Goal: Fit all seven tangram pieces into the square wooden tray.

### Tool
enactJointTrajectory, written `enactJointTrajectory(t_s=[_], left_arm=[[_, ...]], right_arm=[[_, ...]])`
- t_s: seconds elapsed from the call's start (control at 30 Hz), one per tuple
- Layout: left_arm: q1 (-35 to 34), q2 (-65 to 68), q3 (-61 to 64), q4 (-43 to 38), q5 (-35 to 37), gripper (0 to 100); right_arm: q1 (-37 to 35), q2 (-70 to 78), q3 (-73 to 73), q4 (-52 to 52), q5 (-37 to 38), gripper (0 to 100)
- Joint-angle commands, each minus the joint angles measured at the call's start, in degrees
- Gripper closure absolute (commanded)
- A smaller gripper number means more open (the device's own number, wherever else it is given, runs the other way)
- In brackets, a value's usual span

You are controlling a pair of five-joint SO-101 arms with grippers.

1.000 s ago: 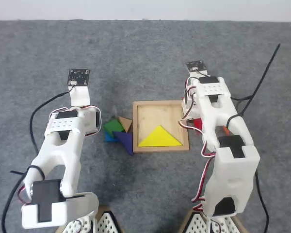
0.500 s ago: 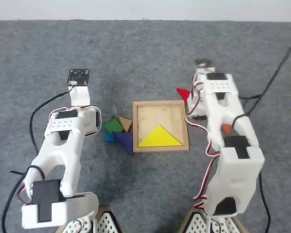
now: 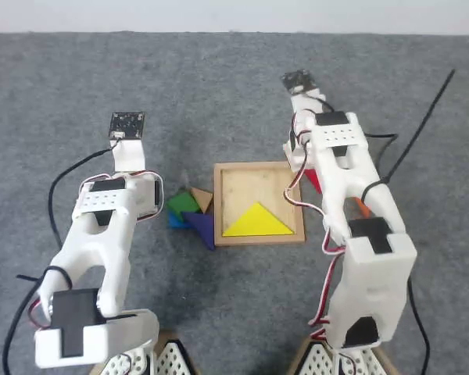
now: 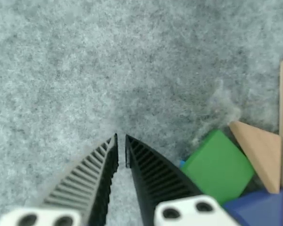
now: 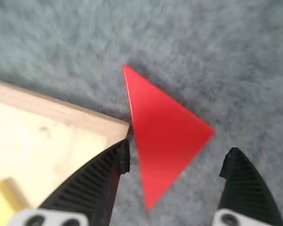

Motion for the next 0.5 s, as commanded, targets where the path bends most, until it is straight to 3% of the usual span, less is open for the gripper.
enactJointTrajectory(t_s=[0.0,0.47], left_arm=[[0.1,-0.4,-0.3,-1.0,-0.4,97],[0.2,-0.5,-0.1,-1.0,-0.4,97]], right_arm=[[-0.1,0.6,-3.4,-2.5,5.6,68.5],[0.0,8.7,-6.5,-5.2,11.1,68.8]])
